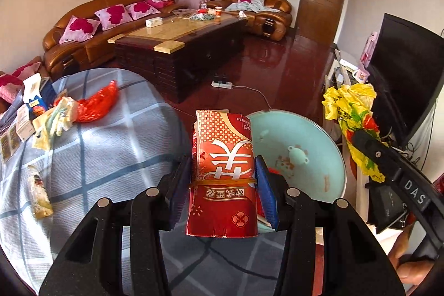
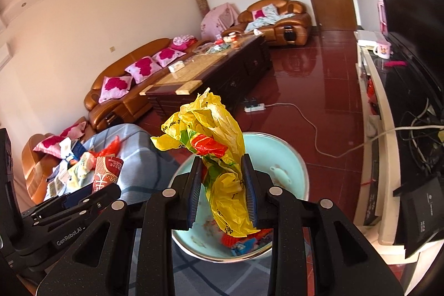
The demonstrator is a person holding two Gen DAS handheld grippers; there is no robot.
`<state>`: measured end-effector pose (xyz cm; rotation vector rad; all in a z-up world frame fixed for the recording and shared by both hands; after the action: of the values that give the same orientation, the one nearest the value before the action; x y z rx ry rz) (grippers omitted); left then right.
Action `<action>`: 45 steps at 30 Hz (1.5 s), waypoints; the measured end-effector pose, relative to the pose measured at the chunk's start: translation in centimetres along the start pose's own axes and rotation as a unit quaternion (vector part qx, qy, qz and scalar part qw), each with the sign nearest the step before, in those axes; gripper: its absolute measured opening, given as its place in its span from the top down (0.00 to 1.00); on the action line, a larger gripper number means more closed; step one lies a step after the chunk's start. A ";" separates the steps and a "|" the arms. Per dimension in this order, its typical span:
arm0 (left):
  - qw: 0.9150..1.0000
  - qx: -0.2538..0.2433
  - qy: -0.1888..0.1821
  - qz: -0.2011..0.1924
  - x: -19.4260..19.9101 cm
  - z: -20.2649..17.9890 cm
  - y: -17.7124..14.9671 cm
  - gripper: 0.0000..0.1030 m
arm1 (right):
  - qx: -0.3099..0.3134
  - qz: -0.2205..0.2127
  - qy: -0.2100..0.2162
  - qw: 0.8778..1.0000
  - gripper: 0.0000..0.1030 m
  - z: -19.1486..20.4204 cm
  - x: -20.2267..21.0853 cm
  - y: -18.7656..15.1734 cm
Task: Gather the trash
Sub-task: 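Open both grippers to drop the items into the teal bin, then move both grippers back over the table toward the clear snack wrapper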
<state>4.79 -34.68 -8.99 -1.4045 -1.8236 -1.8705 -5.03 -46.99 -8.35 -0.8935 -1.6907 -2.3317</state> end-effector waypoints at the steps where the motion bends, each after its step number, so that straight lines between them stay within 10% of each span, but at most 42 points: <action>1: 1.000 -0.003 -0.001 0.003 -0.4 -0.4 -0.1 0.55 | -0.003 0.003 -0.004 1.000 0.72 -0.3 -0.2 -0.3; 21: 0.999 -0.043 -0.012 0.022 -5.7 -5.9 -1.0 0.55 | -0.041 0.041 -0.024 0.998 0.65 -4.0 -3.6 -3.0; 27: 0.999 -0.027 0.012 0.017 -5.8 -4.6 -0.9 0.27 | -0.050 0.040 -0.027 0.998 0.48 -4.3 -3.7 -3.1; 45: 0.998 0.004 0.067 -0.018 -2.2 1.9 0.2 0.14 | -0.034 -0.018 -0.055 0.998 0.41 -3.2 -0.7 -0.8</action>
<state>7.04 -34.13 -10.83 -1.2194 -1.8008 -1.9228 -6.00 -49.75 -10.02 -1.0298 -1.6910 -2.4186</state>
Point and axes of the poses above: each gripper's, at about its wrist camera, not at the fingertips, and x roughly against the way its jaws point, z to its left, y to its top, the point moved 10 cm from there along -x, roughly the way its jaws point, and after that the axes turned 11 degrees about x, right-handed, at the moved point
